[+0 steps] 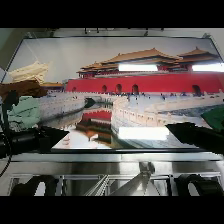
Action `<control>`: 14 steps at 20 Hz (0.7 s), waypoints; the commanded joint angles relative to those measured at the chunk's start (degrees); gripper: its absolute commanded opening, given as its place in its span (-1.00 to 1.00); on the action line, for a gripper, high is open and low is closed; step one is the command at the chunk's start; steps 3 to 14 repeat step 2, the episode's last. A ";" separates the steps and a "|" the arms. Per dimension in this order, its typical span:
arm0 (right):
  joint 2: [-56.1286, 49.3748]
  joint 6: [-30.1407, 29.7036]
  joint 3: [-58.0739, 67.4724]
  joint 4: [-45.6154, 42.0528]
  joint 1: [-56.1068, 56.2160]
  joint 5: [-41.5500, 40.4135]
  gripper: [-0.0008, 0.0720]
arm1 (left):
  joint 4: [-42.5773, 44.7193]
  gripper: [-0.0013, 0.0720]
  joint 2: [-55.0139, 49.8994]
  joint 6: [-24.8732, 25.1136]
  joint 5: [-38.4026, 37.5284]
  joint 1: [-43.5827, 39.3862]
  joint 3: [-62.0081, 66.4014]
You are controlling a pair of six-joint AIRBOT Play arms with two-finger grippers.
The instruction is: Fold the shirts.
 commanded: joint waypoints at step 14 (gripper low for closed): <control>0.13 0.00 -0.11 0.61 0.11 0.98 -0.92 | 0.02 -0.92 0.04 0.04 0.31 0.00 0.15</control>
